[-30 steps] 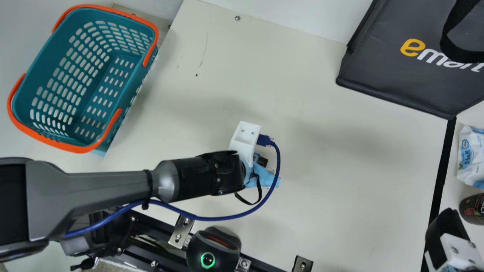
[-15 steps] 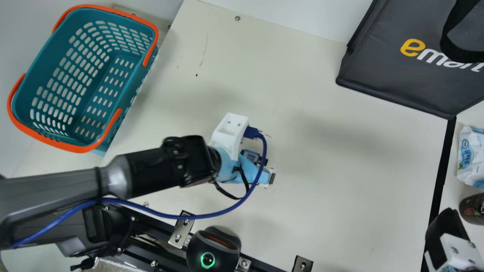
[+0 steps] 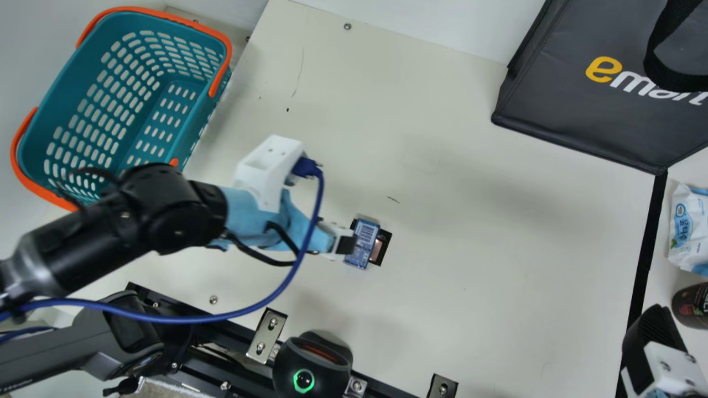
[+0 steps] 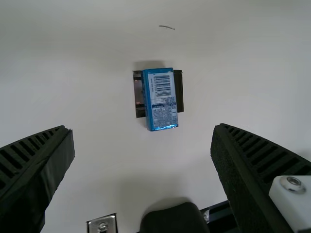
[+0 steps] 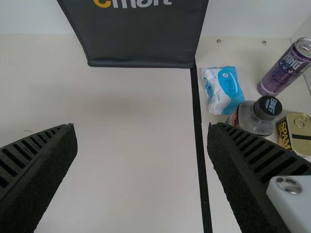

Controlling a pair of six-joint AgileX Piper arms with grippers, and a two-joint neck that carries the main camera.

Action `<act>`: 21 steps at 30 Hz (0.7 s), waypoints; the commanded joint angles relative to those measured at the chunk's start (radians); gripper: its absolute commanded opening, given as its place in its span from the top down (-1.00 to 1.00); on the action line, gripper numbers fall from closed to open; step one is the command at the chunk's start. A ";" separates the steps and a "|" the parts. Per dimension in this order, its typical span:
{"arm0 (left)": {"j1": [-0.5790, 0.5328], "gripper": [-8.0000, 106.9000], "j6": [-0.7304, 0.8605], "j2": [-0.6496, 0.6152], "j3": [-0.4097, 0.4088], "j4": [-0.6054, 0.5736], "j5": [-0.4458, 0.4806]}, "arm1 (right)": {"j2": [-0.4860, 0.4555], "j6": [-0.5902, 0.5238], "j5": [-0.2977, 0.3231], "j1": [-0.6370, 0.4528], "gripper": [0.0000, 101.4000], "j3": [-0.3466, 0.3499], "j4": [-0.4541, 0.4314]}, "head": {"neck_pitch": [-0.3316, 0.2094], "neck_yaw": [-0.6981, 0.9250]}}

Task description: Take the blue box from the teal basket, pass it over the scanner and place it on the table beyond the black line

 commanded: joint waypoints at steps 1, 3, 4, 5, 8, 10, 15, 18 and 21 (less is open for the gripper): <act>0.089 -0.71 0.116 -0.064 -0.005 -0.016 0.065 | 0.000 0.000 0.000 0.000 -0.87 0.000 0.000 | -0.029 0.002; 0.147 -0.71 0.172 -0.102 -0.016 -0.029 0.116 | 0.000 0.000 0.000 0.000 -0.87 0.000 0.000 | -0.029 0.002; 0.175 -0.71 0.197 -0.121 -0.023 -0.031 0.142 | 0.000 0.000 0.000 0.000 -0.87 0.000 0.000 | -0.029 0.002; 0.204 -0.71 0.221 -0.139 -0.031 -0.030 0.166 | 0.000 0.000 0.000 0.000 -0.87 0.000 0.000 | -0.029 0.002; 0.287 -0.71 0.282 -0.189 -0.060 -0.011 0.231 | 0.000 0.000 0.000 0.000 -0.87 0.000 0.000 | -0.029 0.002; 0.238 -0.71 0.246 -0.176 -0.056 -0.012 0.202 | 0.000 0.000 0.000 0.000 -0.87 0.000 0.000 | -0.029 0.002; 0.286 -0.71 0.283 -0.191 -0.061 -0.011 0.231 | 0.000 0.000 0.001 0.000 -0.87 0.000 0.000 | -0.029 0.002; 0.286 -0.71 0.283 -0.191 -0.061 -0.010 0.234 | 0.000 0.000 0.001 0.000 -0.87 0.000 0.000 | -0.029 0.002; 0.286 -0.71 0.283 -0.191 -0.061 -0.010 0.234 | 0.000 0.000 0.001 0.000 -0.87 0.000 0.000 | -0.029 -0.068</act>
